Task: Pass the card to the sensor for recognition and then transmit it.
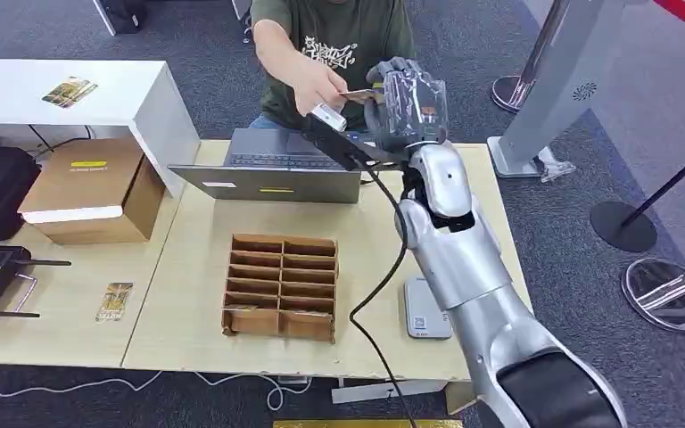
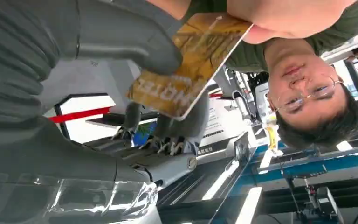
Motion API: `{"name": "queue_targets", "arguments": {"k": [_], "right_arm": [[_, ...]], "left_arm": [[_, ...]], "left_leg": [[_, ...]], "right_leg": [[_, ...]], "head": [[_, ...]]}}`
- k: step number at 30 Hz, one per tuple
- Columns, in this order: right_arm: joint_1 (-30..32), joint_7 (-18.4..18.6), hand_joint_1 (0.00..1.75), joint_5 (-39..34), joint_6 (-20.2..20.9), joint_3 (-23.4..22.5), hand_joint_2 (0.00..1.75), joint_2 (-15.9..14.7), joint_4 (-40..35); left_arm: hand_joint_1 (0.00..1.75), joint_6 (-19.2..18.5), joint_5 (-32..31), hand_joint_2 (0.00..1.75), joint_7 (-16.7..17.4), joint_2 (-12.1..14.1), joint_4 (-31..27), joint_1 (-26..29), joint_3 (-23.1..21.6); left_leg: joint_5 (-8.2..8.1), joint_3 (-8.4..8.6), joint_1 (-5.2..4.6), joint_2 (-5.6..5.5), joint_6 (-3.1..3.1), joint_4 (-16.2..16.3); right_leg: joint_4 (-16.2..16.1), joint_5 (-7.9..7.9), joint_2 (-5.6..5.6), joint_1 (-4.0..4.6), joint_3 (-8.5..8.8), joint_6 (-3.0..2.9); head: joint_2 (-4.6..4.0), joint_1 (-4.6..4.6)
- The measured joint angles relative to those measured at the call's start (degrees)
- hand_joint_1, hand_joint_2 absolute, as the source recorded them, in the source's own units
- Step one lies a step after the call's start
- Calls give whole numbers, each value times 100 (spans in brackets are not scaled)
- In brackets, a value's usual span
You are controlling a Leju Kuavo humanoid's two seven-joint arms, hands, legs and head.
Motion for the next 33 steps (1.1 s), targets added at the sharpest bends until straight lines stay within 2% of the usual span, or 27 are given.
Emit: {"name": "queue_targets", "arguments": {"k": [27,30,32,33], "right_arm": [[67,-5,175,132,2,-85,175,-55,-120],[66,114,175,-298,348,-164,175,-50,-105],[62,147,175,-1183,786,-366,175,0,-81],[59,144,175,-1882,1060,-516,175,39,-72]], "left_arm": [[0,-50,0,0,0,2,0,-3,0],[0,-46,0,0,0,2,0,-6,0],[0,-41,0,0,0,4,0,-5,4],[0,-39,0,0,0,7,0,-8,15]], "left_leg": [[0,0,0,1,0,0],[0,-1,0,-1,0,0],[0,-1,0,-1,0,0],[0,-1,0,-1,0,0]], "right_leg": [[0,0,1,0,0,0],[0,0,-1,0,1,0],[0,0,-1,0,1,0],[0,0,0,0,1,0]], "head": [[0,0],[0,-2],[0,0],[0,0]]}}
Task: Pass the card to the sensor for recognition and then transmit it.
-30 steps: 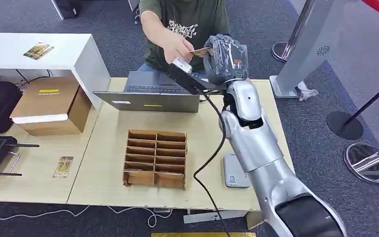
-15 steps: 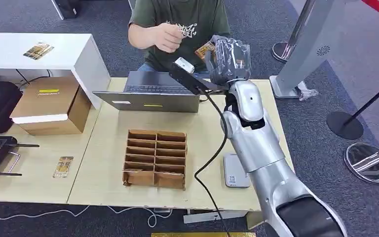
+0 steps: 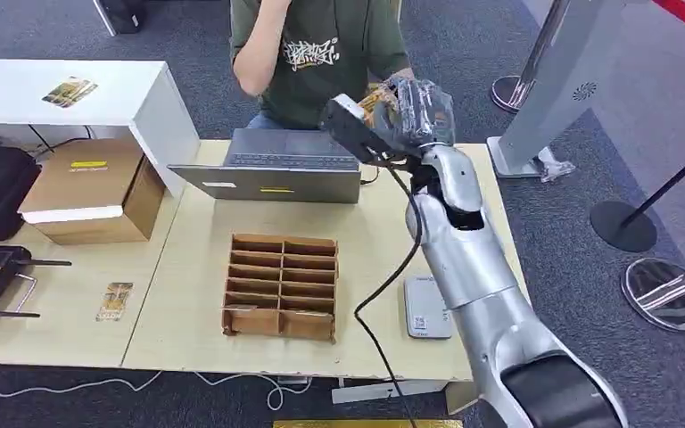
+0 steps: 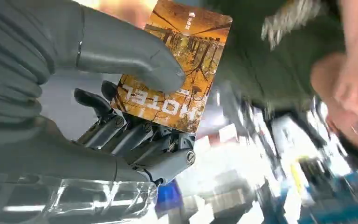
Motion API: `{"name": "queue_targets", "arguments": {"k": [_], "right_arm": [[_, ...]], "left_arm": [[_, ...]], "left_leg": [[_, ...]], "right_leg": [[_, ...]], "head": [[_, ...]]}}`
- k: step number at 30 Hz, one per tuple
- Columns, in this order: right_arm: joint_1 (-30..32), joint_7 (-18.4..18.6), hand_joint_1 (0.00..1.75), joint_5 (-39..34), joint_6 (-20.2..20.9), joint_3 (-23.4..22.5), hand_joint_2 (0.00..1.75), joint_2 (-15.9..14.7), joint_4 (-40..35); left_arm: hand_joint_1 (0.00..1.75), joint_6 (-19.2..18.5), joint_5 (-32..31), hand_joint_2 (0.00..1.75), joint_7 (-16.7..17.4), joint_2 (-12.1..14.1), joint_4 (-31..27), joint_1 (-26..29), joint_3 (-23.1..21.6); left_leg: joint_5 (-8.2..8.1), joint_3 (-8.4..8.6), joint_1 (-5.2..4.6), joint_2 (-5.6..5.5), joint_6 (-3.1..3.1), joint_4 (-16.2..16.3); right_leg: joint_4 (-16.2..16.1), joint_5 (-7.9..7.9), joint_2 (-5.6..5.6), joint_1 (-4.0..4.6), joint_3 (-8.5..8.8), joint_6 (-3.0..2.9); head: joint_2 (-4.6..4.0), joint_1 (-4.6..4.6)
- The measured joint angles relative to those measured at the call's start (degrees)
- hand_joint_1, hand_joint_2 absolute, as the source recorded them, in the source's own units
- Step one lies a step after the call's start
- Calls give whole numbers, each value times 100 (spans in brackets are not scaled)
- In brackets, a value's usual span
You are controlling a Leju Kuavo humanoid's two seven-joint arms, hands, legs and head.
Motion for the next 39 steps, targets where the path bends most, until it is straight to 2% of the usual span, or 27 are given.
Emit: {"name": "queue_targets", "arguments": {"k": [2,5,11,26,39], "right_arm": [[-4,17,175,-1304,397,-335,175,61,28],[-55,83,175,-2445,643,-627,175,83,94],[-85,188,175,-3694,649,-712,175,68,219],[-101,326,175,-3906,319,-622,175,-76,391],[-24,323,175,-3665,-72,-598,175,-435,426]], "left_arm": [[0,28,0,0,-6,13,11,-5,30],[0,88,0,0,-50,39,48,-6,74],[0,125,0,0,-105,59,98,-9,127],[0,153,0,0,-109,50,105,-6,236],[0,144,0,0,-107,33,105,-3,339]], "left_leg": [[0,-1,0,-1,0,0],[0,-1,0,-1,0,0],[0,-1,0,-1,0,0],[0,-1,0,0,0,0],[0,1,0,1,0,1]], "right_leg": [[0,0,-1,0,0,0],[0,0,-2,0,0,0],[0,-1,0,0,-1,0],[0,0,0,0,-1,0],[-1,0,1,0,-2,0]], "head": [[0,0],[0,-2],[0,-2],[0,0],[0,-2]]}}
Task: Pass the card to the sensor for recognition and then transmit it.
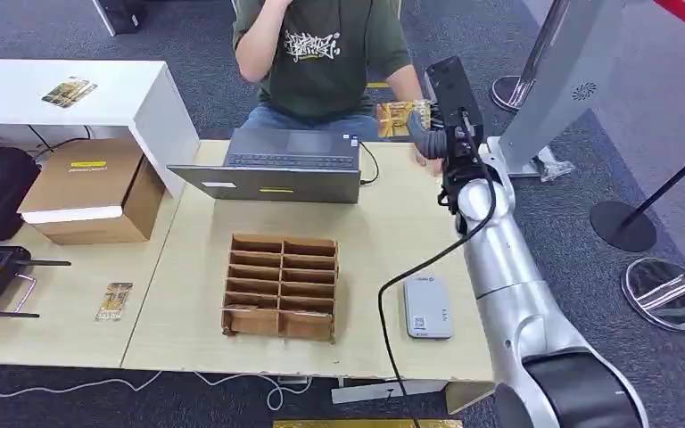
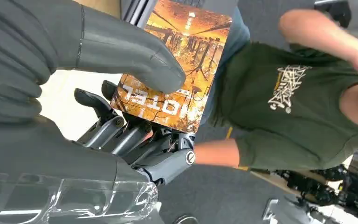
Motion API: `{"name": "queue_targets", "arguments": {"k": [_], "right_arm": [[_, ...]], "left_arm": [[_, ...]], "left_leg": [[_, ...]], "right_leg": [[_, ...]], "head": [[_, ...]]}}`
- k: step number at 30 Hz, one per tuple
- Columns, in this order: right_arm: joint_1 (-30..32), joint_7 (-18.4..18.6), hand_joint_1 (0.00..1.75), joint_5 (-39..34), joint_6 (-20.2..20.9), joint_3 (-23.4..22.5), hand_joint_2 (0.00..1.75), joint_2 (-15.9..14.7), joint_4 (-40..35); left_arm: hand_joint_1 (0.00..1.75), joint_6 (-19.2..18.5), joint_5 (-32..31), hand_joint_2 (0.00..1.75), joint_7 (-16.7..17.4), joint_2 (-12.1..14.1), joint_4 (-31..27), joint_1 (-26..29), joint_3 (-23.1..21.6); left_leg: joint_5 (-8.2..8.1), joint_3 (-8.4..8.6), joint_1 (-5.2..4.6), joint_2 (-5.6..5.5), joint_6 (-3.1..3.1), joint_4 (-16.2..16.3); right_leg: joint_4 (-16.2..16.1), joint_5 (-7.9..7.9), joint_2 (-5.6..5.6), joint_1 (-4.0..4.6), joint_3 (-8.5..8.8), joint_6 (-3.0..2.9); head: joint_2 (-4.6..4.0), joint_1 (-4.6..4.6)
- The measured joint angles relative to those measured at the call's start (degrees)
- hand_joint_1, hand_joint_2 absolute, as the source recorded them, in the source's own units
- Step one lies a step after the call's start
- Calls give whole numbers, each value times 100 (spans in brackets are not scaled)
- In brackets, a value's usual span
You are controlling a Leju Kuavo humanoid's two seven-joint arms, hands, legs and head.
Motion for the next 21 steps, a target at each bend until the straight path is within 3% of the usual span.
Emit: {"name": "queue_targets", "arguments": {"k": [21], "right_arm": [[875,-256,175,122,-133,-551,175,-313,-485]], "left_arm": [[0,-37,0,0,37,-59,0,27,153]], "left_leg": [[-1,-1,0,-1,1,0]], "right_leg": [[-1,0,-1,0,0,0]], "head": [[0,2]]}}
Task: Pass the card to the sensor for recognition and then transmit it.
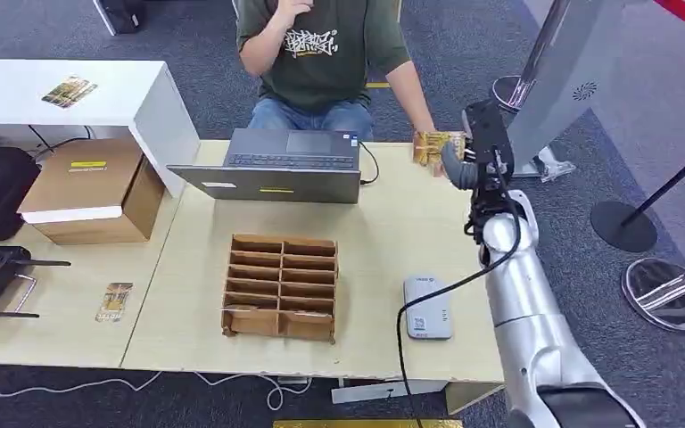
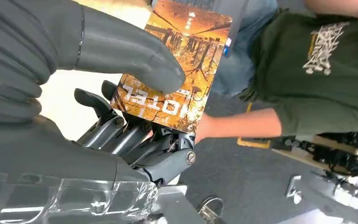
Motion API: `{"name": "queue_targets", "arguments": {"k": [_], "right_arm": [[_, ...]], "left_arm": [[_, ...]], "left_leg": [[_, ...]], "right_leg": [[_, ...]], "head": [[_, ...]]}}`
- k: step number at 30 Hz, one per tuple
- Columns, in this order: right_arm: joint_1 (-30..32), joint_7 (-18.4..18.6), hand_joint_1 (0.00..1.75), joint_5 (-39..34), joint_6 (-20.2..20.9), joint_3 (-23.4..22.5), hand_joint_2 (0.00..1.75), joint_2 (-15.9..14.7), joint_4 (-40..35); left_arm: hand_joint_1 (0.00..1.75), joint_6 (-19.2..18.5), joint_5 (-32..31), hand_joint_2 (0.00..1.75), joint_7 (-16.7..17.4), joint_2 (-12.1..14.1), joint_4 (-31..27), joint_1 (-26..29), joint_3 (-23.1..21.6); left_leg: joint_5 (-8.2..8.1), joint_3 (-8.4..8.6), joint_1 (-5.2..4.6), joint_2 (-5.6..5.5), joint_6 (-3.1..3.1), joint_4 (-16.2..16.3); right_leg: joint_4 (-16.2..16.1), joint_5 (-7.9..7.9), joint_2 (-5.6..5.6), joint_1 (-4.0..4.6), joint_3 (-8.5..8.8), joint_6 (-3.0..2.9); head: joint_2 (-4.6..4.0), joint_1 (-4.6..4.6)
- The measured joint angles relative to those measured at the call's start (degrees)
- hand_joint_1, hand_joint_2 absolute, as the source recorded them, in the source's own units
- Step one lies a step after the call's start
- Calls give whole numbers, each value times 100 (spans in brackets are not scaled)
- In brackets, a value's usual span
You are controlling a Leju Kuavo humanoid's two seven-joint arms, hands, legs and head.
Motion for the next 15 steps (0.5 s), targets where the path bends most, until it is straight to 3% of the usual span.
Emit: {"name": "queue_targets", "arguments": {"k": [15], "right_arm": [[1166,-361,175,-63,-232,-548,175,-175,-658]], "left_arm": [[0,-109,0,0,-17,-125,-186,36,107]], "left_leg": [[-1,-1,0,0,0,0]], "right_leg": [[-1,0,-1,0,0,0]], "head": [[0,-2]]}}
